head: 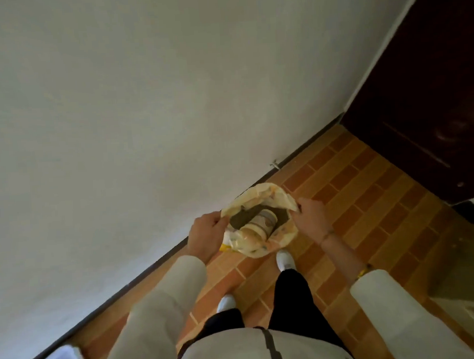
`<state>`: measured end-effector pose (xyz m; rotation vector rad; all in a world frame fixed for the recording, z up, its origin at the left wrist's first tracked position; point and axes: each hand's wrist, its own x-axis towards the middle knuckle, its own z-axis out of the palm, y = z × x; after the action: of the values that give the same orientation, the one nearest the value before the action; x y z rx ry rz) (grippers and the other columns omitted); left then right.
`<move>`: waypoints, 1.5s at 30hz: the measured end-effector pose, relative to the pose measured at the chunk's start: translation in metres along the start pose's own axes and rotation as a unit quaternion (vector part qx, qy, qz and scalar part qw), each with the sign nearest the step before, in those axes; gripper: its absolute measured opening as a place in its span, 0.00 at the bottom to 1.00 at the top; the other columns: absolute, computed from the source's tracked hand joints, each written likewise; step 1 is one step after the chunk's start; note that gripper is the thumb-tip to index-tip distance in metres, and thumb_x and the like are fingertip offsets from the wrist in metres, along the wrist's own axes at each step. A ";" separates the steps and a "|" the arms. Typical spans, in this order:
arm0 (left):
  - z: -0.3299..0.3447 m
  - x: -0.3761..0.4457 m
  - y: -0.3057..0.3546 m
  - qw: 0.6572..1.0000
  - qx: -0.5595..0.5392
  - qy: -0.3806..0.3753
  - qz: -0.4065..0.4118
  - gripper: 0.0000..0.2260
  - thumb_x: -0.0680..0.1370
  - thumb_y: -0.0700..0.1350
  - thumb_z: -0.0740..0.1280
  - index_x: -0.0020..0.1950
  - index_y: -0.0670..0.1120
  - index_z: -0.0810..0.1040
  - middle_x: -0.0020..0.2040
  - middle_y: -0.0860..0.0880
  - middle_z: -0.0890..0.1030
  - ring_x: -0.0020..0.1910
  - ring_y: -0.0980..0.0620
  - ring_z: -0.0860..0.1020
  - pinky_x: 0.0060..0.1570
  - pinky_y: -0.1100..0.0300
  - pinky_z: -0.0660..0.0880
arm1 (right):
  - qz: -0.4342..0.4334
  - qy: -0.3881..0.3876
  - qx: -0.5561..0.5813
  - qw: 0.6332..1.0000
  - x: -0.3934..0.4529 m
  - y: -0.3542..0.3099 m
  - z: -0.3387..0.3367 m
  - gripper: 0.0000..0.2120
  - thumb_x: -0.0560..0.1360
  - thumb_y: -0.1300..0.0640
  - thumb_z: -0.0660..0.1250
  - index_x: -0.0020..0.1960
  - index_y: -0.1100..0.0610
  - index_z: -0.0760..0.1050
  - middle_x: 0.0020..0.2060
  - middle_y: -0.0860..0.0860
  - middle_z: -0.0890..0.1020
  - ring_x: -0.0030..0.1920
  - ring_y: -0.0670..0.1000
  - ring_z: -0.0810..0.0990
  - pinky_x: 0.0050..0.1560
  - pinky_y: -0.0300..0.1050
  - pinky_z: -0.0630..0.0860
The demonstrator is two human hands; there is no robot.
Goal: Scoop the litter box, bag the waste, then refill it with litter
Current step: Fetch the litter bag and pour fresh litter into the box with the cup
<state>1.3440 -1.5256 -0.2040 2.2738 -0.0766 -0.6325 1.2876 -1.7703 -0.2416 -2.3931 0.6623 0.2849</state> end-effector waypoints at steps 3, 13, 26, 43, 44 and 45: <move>0.023 0.030 0.016 0.999 0.009 0.022 -0.045 0.14 0.80 0.47 0.62 0.39 0.42 0.79 0.34 0.44 0.80 0.35 0.44 0.77 0.33 0.56 0.66 | -0.041 -0.053 -0.021 0.998 0.057 0.017 -0.012 0.05 0.76 0.58 0.63 0.44 0.58 0.76 0.36 0.53 0.78 0.36 0.52 0.76 0.29 0.39 0.65; 0.111 0.144 0.002 0.988 0.000 0.051 -0.144 0.13 0.80 0.49 0.61 0.42 0.43 0.79 0.35 0.44 0.80 0.36 0.43 0.77 0.36 0.52 0.72 | -0.117 -0.158 -0.072 0.978 0.209 0.061 0.006 0.07 0.77 0.60 0.63 0.40 0.58 0.75 0.33 0.51 0.77 0.33 0.49 0.76 0.29 0.36 0.68; 0.270 0.325 -0.172 0.974 -0.037 0.074 -0.210 0.14 0.80 0.50 0.60 0.40 0.44 0.78 0.33 0.44 0.77 0.31 0.45 0.72 0.33 0.56 0.66 | -0.093 -0.211 -0.071 0.970 0.386 0.174 0.206 0.12 0.78 0.61 0.62 0.38 0.50 0.65 0.34 0.44 0.69 0.35 0.44 0.71 0.31 0.33 0.61; 0.396 0.475 -0.333 0.972 -0.035 0.044 -0.230 0.13 0.82 0.48 0.60 0.48 0.40 0.79 0.39 0.42 0.80 0.34 0.45 0.74 0.33 0.55 0.67 | -0.044 -0.233 -0.094 0.967 0.521 0.276 0.409 0.08 0.78 0.63 0.60 0.55 0.66 0.72 0.47 0.61 0.77 0.49 0.58 0.76 0.41 0.42 0.65; 0.399 0.476 -0.335 0.971 -0.038 0.046 -0.232 0.13 0.82 0.48 0.60 0.48 0.40 0.79 0.39 0.42 0.80 0.33 0.45 0.74 0.33 0.55 0.67 | -0.044 -0.238 -0.093 0.966 0.522 0.278 0.412 0.09 0.78 0.63 0.60 0.56 0.67 0.72 0.49 0.62 0.78 0.51 0.60 0.77 0.42 0.42 0.65; 0.401 0.476 -0.335 0.970 -0.040 0.049 -0.235 0.13 0.82 0.47 0.60 0.48 0.40 0.78 0.39 0.42 0.80 0.33 0.45 0.73 0.33 0.56 0.66 | -0.041 -0.245 -0.093 0.964 0.522 0.279 0.413 0.10 0.79 0.62 0.60 0.56 0.66 0.72 0.49 0.62 0.78 0.51 0.60 0.77 0.42 0.42 0.65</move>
<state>1.5296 -1.6689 -0.8710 2.2503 0.5411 -0.7438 1.5697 -1.9017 -0.8930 -2.3774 0.3148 0.9009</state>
